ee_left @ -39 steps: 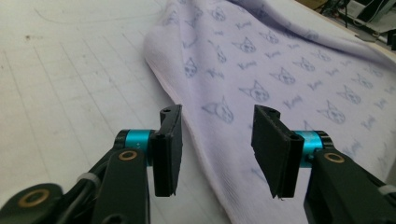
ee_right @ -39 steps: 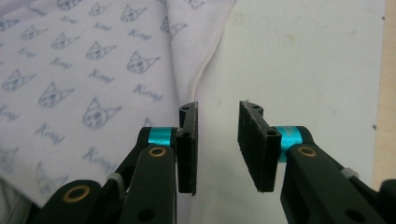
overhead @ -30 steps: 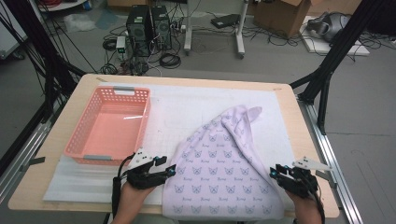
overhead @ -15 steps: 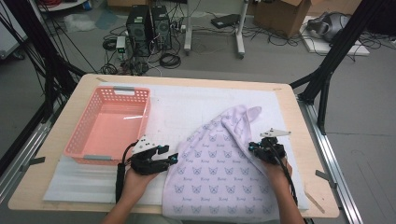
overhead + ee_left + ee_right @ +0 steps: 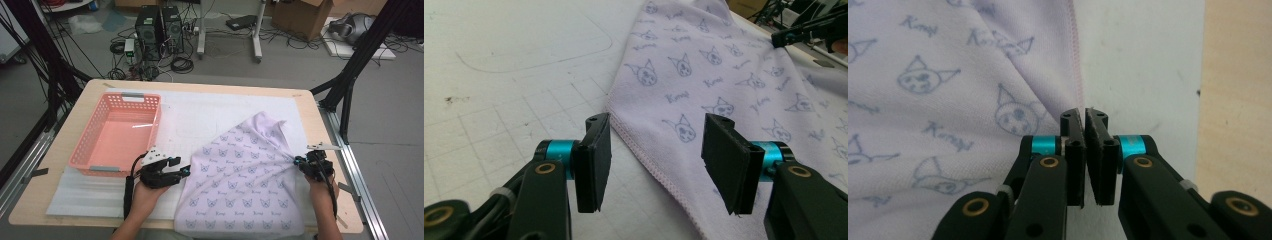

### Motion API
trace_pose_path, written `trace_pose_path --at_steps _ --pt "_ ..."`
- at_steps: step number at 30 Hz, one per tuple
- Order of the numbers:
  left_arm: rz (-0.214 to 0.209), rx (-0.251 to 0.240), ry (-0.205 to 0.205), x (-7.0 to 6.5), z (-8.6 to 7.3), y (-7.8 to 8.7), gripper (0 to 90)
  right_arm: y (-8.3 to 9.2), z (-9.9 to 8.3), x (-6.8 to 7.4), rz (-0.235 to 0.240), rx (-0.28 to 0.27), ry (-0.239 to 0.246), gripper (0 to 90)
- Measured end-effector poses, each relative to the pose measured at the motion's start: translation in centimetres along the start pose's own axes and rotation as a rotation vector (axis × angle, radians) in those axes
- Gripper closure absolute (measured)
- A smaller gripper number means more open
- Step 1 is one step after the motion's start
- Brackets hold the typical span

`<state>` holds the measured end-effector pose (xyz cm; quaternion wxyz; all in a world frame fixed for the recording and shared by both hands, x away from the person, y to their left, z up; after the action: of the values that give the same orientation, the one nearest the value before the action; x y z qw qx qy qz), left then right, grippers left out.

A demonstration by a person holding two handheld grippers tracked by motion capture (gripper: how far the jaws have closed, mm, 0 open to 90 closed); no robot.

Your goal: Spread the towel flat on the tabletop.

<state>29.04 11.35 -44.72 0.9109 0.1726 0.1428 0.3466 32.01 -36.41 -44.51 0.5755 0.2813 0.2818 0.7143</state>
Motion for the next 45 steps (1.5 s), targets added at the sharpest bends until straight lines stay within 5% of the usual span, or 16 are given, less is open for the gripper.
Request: trace_pose_path --at_steps 4,6,10,18,28,31,34,37,38,45 --pt "0.004 0.003 -0.004 0.1 0.0 0.0 45.7 0.5 0.7 0.8 0.005 -0.059 -0.011 61.3" --pt "0.004 -0.002 -0.001 0.1 0.0 0.0 45.6 0.6 1.7 1.8 0.041 -0.11 0.001 57.6" --pt "0.003 0.003 -0.005 0.1 -0.1 -0.1 45.5 -0.3 3.9 4.8 0.144 -0.127 0.083 51.9" --pt "-0.004 0.006 -0.012 0.0 -0.1 0.0 45.2 -3.8 7.5 10.6 0.296 -0.052 0.202 50.0" --pt "-0.01 0.016 -0.015 -0.1 -0.3 -0.1 44.7 -8.4 10.1 17.0 0.367 0.05 0.283 41.9" --pt "-0.013 0.018 -0.014 -0.2 -0.3 -0.1 44.7 -9.7 10.2 18.8 0.367 0.081 0.313 43.5" --pt "-0.013 0.018 -0.018 -0.1 -0.3 0.0 44.7 -10.8 9.9 20.3 0.314 0.125 0.372 54.2" --pt "-0.013 0.019 -0.017 -0.1 -0.3 0.0 44.7 -10.6 9.9 20.7 0.316 0.107 0.386 81.8" --pt "-0.012 0.02 -0.02 -0.1 -0.3 0.0 44.7 -10.5 9.8 20.9 0.311 0.102 0.394 84.8" --pt "-0.012 0.021 -0.02 -0.1 -0.3 0.0 44.8 -6.9 10.3 19.7 0.362 -0.02 0.377 86.6"
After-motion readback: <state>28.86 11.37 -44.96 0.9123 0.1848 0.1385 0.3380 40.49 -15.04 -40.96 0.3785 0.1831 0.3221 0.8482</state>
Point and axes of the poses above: each handheld gripper's, and its own axes: y roughly backward along the jaws, z roughly out of its top, x roughly to its left, the point moved 1 cm from there along -y, roughly forward along the jaws, and after that the axes turned 7 degrees about -y, right-handed, at the moved point
